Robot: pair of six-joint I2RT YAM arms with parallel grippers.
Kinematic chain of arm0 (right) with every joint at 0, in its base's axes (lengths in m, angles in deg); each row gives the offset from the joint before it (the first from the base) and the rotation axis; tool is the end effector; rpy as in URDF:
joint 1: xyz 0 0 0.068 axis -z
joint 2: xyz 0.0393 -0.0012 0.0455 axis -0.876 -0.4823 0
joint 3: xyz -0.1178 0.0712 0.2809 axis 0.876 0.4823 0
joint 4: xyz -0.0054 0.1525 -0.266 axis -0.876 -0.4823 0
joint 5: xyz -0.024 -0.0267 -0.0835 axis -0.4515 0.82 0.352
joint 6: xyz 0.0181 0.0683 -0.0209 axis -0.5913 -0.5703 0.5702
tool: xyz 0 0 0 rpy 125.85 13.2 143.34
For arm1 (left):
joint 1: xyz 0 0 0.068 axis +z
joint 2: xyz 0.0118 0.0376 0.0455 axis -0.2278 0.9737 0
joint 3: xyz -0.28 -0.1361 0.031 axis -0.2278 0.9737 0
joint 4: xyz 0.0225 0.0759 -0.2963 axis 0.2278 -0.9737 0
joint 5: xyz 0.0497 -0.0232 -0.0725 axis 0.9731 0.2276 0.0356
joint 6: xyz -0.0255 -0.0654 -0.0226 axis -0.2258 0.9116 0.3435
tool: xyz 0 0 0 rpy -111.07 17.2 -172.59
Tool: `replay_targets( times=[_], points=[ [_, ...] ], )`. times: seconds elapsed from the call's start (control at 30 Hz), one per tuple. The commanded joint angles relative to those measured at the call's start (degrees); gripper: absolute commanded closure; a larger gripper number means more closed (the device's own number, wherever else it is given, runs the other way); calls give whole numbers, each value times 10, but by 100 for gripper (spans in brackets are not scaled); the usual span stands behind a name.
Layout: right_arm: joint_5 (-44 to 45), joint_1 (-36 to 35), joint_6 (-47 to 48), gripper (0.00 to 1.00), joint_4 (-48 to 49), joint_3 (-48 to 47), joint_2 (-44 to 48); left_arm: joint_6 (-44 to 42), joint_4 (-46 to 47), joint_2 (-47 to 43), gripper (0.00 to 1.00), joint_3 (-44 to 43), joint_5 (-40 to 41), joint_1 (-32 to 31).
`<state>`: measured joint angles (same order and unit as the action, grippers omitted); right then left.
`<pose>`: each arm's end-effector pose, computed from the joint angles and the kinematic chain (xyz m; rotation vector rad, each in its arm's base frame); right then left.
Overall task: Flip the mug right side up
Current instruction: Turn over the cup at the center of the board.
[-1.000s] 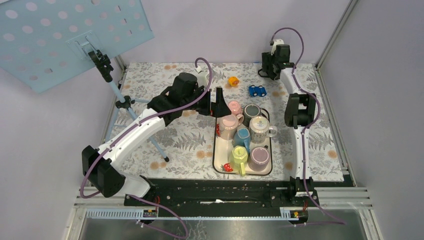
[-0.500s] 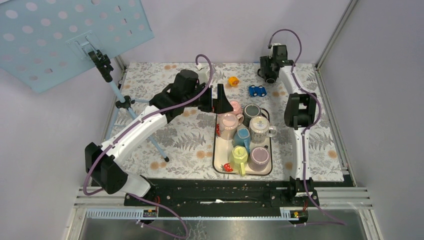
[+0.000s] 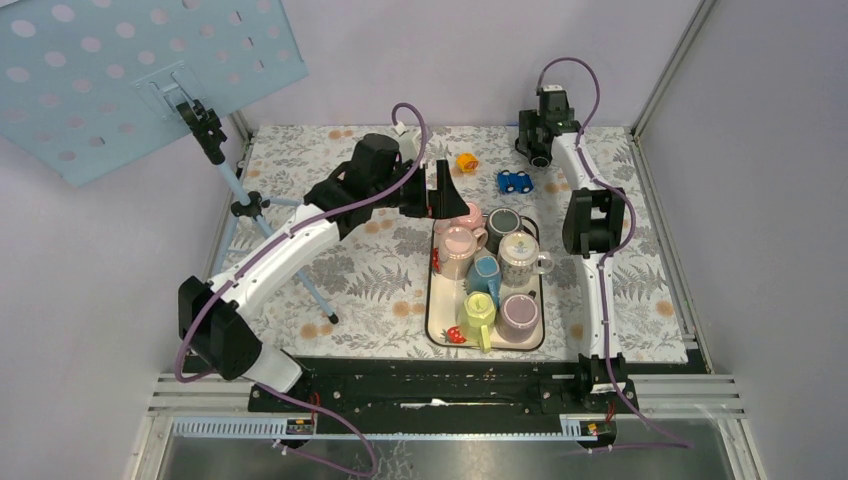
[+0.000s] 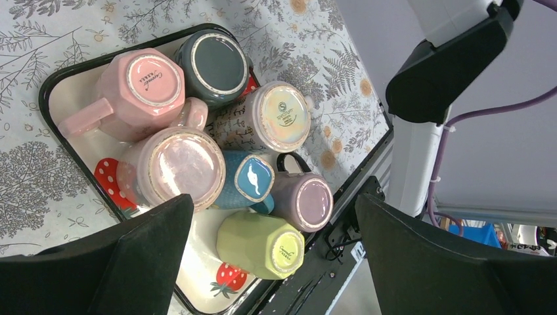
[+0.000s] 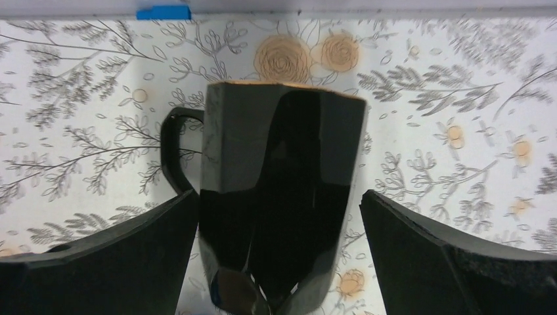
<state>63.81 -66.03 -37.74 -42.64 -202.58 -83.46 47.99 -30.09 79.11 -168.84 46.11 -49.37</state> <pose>0.6939 0.0468 0.1990 -0.0492 2.1597 -0.2032 0.3117 -0.2589 0.3935 0.3628 2.1993 -1.1247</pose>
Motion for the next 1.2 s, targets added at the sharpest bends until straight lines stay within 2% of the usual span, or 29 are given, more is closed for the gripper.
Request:
replay_targets(
  times=[0.0, 0.17, 0.27, 0.3, 0.47, 0.53, 0.6, 0.77, 1.17],
  points=[
    [2, 7, -25, 0, 29, -31, -30, -1, 23, 2, 1, -30, -6, 4],
    [-20, 12, -34, 1, 46, -33, -43, -1, 24, 17, 1, -39, -8, 7],
    [-22, 13, -51, 11, 64, -7, -30, 4, 27, 29, 1, -50, -7, 12],
    [-24, 14, -54, 17, 71, 0, -23, 7, 30, 33, 1, -53, -9, 16],
    [-42, 15, -65, 62, 141, 75, 31, 30, 52, 56, 1, -69, -19, 28],
    [-48, 15, -68, 75, 173, 102, 57, 43, 64, 68, 1, -75, -28, 33],
    [-57, 15, -71, 82, 210, 129, 84, 53, 76, 80, 1, -81, -37, 37],
    [-88, 15, -77, 90, 295, 213, 159, 74, 99, 110, 1, -90, -59, 51],
    [-194, 10, -115, 94, 406, 419, 362, 88, 127, 182, 1, -151, -73, 72]
  ],
)
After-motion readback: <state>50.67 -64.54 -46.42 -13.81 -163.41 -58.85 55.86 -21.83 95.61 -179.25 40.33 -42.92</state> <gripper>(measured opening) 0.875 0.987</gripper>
